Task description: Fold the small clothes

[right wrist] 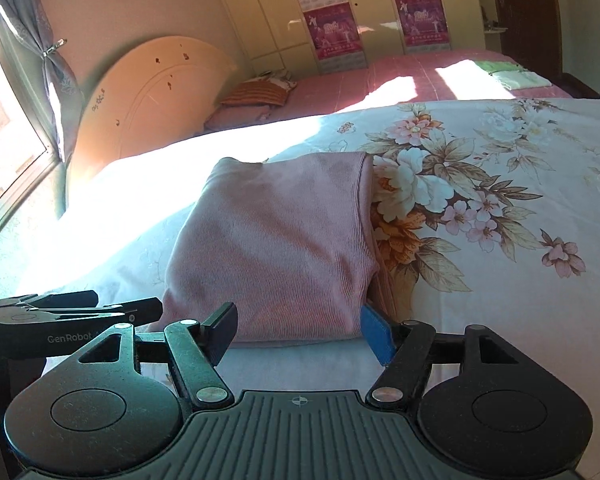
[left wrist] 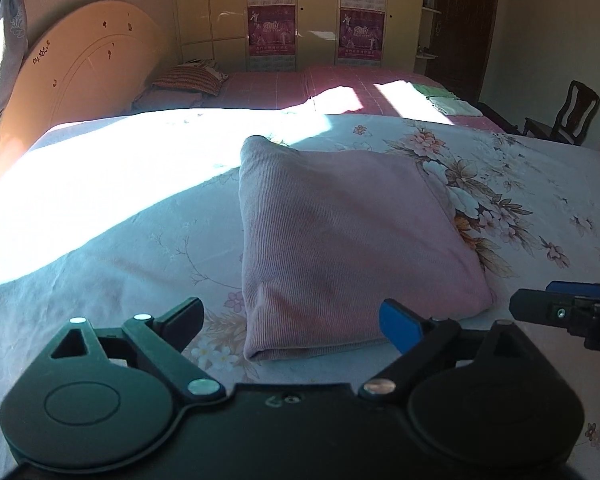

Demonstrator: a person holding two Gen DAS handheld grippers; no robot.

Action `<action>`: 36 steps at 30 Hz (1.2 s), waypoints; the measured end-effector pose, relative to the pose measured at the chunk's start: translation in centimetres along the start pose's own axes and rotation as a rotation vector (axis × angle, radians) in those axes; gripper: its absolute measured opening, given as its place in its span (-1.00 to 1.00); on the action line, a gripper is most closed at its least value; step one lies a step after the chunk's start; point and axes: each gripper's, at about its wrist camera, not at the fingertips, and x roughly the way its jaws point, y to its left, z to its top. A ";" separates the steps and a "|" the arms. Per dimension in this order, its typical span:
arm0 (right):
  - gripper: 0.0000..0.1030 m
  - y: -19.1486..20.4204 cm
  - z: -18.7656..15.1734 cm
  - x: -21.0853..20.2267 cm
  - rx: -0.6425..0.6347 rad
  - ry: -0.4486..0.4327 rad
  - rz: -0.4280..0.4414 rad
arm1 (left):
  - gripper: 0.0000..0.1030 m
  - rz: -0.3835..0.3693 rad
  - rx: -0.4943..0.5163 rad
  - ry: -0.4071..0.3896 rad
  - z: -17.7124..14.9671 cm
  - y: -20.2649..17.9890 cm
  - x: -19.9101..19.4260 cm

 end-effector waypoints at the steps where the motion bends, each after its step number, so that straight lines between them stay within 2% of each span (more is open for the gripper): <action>1: 0.36 -0.1 -0.3 -1.0 0.003 0.000 0.017 | 0.84 0.000 -0.003 -0.019 -0.1 -0.2 -1.1; 5: 0.52 -0.2 -1.4 -4.7 -0.015 -0.005 0.068 | 0.86 0.064 0.020 -0.097 -0.9 -2.1 -6.8; 8: 0.54 -0.1 -2.6 -8.3 -0.044 -0.026 0.075 | 0.87 0.050 -0.017 -0.138 -1.8 -3.4 -10.8; 11: 0.59 0.0 -3.9 -12.1 -0.050 -0.062 0.098 | 0.87 0.056 -0.041 -0.118 -2.8 -5.0 -13.7; 13: 0.79 0.1 -4.8 -14.7 -0.063 -0.098 0.107 | 0.87 0.099 -0.036 -0.150 -4.0 -6.0 -15.4; 14: 0.83 0.1 -5.2 -16.1 -0.074 -0.120 0.109 | 0.87 0.128 -0.030 -0.160 -4.7 -6.7 -16.4; 18: 0.99 0.9 -6.9 -20.7 -0.097 -0.202 0.050 | 0.87 0.121 -0.046 -0.127 -6.5 -8.4 -18.8; 24: 0.99 2.9 -9.5 -25.3 -0.168 -0.311 -0.145 | 0.87 0.132 -0.077 -0.152 -8.5 -9.8 -22.7; 31: 0.99 3.3 -11.4 -28.0 -0.167 -0.366 -0.123 | 0.87 0.142 -0.079 -0.184 -9.9 -10.6 -25.7; 36: 0.99 3.6 -12.0 -28.8 -0.186 -0.379 -0.126 | 0.87 0.149 -0.077 -0.184 -10.3 -10.9 -26.3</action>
